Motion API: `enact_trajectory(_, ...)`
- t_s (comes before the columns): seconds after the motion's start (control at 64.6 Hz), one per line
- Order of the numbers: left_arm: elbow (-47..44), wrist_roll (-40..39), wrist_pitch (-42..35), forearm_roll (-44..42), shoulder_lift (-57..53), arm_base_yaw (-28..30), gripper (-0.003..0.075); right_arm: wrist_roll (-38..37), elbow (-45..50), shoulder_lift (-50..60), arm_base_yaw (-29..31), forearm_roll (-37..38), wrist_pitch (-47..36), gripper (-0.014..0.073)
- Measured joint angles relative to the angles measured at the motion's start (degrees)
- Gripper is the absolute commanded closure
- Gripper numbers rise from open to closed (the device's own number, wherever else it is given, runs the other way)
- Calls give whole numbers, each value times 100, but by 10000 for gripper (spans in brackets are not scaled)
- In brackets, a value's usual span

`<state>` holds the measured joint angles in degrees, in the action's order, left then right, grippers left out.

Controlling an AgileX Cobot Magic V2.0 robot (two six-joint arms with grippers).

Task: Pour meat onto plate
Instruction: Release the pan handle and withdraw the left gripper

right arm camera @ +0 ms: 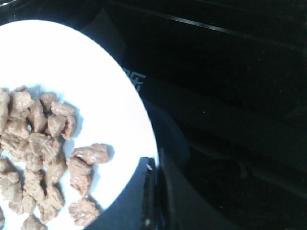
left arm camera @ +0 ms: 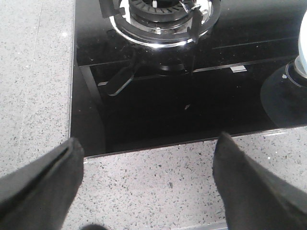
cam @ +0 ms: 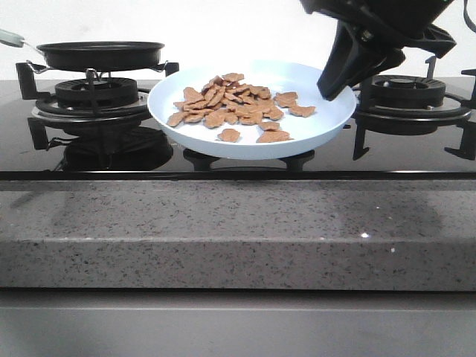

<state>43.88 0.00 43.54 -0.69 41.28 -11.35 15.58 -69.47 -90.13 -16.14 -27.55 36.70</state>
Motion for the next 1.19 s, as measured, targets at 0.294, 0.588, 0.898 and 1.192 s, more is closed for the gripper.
enact_trajectory(0.294,-4,0,-146,0,0,0,174,0,-573,-155,38,109,502,707)
enact_trajectory(0.588,-13,37,-307,0,0,0,174,-136,-2451,-876,569,121,1472,707)
enact_trajectory(0.898,-13,37,-376,0,0,0,174,-200,-3938,-2015,748,133,1922,707)
enact_trajectory(1.192,-13,0,-384,0,0,0,174,-243,-4448,-2861,748,133,1909,707)
